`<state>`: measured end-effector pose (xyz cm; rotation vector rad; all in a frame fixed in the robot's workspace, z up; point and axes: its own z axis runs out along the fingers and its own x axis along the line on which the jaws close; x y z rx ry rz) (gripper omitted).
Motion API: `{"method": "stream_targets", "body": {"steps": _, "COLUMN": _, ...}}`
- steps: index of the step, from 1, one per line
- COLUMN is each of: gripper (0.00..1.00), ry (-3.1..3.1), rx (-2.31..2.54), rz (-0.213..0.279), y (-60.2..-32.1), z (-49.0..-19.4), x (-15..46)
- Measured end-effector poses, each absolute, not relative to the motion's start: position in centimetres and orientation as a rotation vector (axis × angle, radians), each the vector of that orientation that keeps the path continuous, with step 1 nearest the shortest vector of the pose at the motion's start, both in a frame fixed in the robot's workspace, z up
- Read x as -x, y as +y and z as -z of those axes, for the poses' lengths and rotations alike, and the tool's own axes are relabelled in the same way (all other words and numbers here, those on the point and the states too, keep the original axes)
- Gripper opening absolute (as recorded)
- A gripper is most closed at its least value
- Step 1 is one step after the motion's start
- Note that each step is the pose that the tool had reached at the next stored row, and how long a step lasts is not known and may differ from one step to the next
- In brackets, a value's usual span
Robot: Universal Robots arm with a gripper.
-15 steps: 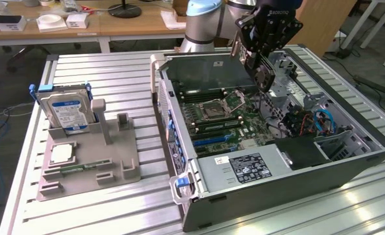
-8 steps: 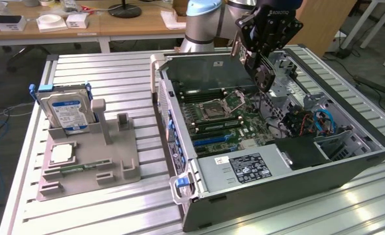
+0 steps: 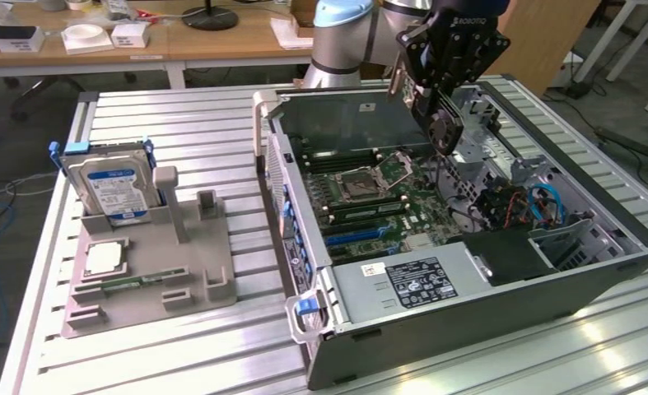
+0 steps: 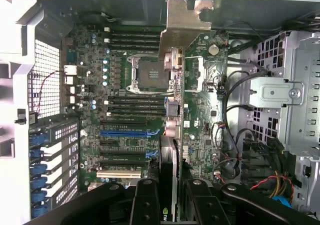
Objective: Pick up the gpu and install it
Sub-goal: 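Insert the gpu into the slot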
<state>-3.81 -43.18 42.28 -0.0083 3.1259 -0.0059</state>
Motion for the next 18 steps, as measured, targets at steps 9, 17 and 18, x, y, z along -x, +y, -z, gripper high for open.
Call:
{"method": "stream_targets", "body": {"steps": 9, "gripper": 0.27, "ry": 3.125, "rx": 0.052, "rz": 0.006, "y": -43.18, "z": -42.28, "x": 3.87}}
{"method": "stream_targets", "body": {"steps": 17, "gripper": 0.27, "ry": 3.124, "rx": 0.104, "rz": 0.005, "y": -43.18, "z": -42.28, "x": 3.89}}
{"method": "stream_targets", "body": {"steps": 18, "gripper": 0.27, "ry": 3.124, "rx": 0.113, "rz": 0.005, "y": -43.18, "z": -42.28, "x": 3.89}}
